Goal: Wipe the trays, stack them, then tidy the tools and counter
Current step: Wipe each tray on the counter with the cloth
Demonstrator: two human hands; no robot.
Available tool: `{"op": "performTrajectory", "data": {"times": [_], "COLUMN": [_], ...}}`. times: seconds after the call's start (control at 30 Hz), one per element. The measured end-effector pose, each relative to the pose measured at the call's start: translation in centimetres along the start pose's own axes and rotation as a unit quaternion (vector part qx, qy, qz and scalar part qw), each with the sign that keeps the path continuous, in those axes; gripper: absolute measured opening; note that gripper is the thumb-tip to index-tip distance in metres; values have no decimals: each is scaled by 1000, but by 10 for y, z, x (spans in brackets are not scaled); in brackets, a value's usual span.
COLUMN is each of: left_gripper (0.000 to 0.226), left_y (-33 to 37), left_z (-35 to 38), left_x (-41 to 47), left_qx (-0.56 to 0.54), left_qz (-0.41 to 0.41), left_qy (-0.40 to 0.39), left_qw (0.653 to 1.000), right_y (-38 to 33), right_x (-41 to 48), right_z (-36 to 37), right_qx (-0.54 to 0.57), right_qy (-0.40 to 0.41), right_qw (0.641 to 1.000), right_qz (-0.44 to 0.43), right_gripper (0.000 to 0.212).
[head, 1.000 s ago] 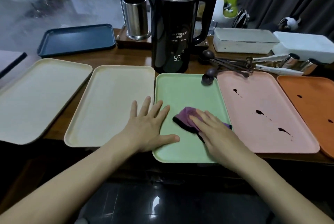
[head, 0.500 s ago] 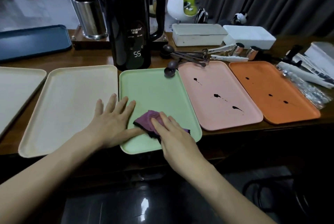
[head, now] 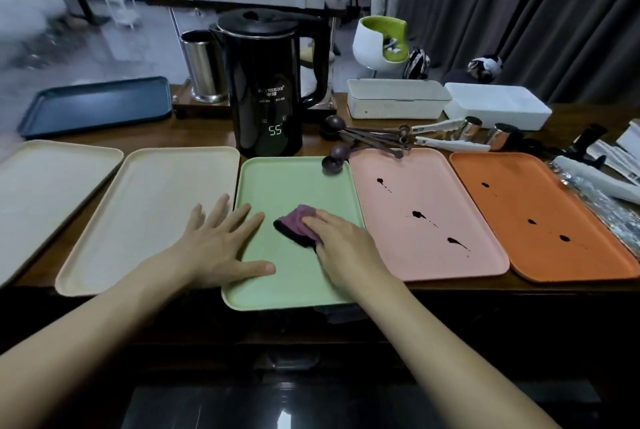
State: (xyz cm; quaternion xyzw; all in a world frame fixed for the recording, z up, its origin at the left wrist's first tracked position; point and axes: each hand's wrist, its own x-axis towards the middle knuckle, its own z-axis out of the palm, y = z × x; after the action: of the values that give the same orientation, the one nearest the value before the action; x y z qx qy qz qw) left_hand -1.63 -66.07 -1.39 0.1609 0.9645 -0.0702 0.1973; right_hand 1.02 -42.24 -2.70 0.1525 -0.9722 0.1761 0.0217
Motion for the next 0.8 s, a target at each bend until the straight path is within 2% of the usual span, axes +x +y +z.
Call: {"op": "performTrajectory", "data": {"times": [0.1,0.17,0.23,0.33,0.43,0.57,0.73,0.8], "left_gripper": [132,132,125,113,102,101,77,69], "left_y": [8,25,54,105,148,183,196,198], "left_z": [-12,-19,-25,-33,-38,-44,-50,-44], "left_x": [-1,1,7,19,32,44,66,72], "left_qx": [-48,-95,-123,-196,-245,-262,-248,-222], "left_qz": [-17,-23,-14,4,1,-15,-35,-25], "left_qy": [2,60,119,150,154,136,157,173], "left_qw": [999,993,985,969,957,955,955,959], "right_y": [13,29,48,84,126,173,190,191], "right_x": [-15,-20,-21,-25,-30,-39,-60,-69], "right_z": [-23,-42,-60,-83,-103,-120,-102,-88], "right_qx": [95,161,180,178,160,134,2,-49], "right_qy": [-30,-18,-1,16,16,11,-79,-74], "right_qw": [995,987,983,982,985,989,987,981], "right_qz": [-31,-19,-34,-58,-56,-56,-140,-173], "right_gripper": [50,51,52,53,55,53,47,56]}}
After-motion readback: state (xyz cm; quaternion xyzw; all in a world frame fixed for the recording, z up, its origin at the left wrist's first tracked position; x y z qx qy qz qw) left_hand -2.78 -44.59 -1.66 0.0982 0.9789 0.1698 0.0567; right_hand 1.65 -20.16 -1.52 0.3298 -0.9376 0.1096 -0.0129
